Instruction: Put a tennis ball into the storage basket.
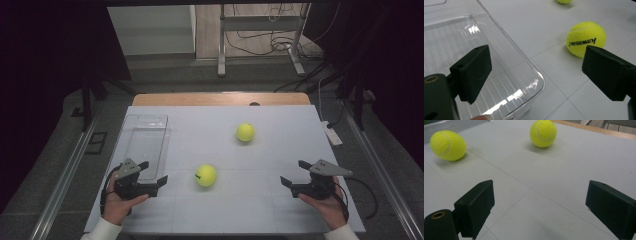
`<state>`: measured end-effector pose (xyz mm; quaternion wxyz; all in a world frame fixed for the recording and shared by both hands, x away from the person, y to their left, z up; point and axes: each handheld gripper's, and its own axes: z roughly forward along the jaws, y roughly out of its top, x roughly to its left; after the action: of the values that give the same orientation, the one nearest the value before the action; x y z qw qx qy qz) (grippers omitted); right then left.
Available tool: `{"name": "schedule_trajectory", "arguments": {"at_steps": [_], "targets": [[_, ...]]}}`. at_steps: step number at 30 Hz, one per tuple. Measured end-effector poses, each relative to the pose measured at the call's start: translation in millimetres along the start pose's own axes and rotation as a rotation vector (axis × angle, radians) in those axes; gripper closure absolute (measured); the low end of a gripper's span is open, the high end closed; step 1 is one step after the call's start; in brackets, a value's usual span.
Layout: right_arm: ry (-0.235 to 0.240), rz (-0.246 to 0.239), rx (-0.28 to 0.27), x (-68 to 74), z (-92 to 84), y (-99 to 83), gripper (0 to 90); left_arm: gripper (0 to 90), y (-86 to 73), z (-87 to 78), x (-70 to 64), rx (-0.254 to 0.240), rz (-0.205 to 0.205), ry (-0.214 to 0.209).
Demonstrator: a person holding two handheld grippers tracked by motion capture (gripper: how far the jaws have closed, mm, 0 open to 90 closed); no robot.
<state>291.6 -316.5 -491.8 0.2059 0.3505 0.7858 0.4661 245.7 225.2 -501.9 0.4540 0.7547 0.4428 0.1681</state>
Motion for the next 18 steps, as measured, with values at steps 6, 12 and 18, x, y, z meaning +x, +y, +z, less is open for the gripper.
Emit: {"name": "schedule_trajectory", "arguments": {"at_steps": [6,12,18], "targets": [[0.002,0.001,0.005,-0.6,0.6,-0.7,8.7,10.2,-0.2,0.0,0.3,0.002,0.001,0.001],[0.003,-0.001,0.007,-0.7,1.5,-0.8,8.6,10.3,-0.6,0.1,1.2,0.003,0.001,0.002],[0.000,0.001,0.007,-1.4,1.4,-1.2,8.5,10.3,-0.6,0.1,1.7,0.005,0.000,0.002]]}}
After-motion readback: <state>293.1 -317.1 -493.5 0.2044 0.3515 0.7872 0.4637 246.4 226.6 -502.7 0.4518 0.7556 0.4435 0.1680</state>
